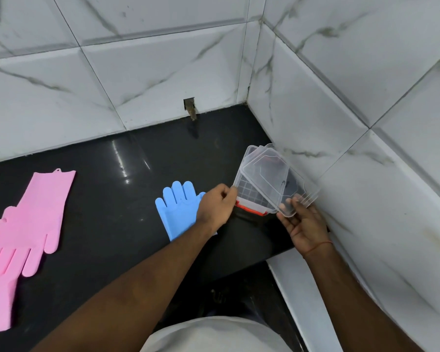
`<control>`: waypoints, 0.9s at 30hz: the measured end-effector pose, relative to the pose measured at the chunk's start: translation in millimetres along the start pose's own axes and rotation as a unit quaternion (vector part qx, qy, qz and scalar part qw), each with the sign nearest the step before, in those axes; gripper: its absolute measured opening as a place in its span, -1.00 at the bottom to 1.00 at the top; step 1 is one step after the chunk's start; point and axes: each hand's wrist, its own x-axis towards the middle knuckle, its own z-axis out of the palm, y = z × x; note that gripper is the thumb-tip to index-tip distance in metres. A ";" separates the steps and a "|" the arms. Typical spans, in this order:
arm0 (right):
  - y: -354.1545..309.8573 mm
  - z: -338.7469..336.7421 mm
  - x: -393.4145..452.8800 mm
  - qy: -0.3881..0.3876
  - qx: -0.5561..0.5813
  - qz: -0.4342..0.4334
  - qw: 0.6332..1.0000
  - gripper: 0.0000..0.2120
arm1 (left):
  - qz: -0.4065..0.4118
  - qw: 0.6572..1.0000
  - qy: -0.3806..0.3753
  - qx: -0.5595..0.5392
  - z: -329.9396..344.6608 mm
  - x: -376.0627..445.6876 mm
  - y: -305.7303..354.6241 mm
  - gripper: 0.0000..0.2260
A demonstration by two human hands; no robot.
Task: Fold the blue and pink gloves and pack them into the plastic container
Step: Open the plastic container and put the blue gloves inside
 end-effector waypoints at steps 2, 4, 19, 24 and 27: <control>1.4 -0.2 -0.5 -0.006 0.005 0.019 1.000 -0.85 | -0.011 0.999 -0.009 0.032 -3.1 -2.5 -5.0 -0.59; 4.5 0.2 -0.1 -0.005 0.020 0.031 0.999 -0.77 | -0.018 0.998 -0.021 0.060 -6.4 -7.4 -13.6 -0.59; 27.1 5.9 1.5 0.097 0.041 0.098 0.990 -0.97 | -0.044 0.999 -0.009 0.017 -14.8 -54.4 -57.4 -0.54; 27.6 12.6 1.9 0.140 -0.020 0.078 0.987 -0.91 | -0.040 0.998 -0.036 0.033 -19.0 -48.4 -57.5 -0.51; 32.4 15.7 -10.0 0.179 -0.084 0.054 0.979 -0.62 | -0.042 0.995 -0.064 0.070 -23.9 -44.6 -60.7 -0.37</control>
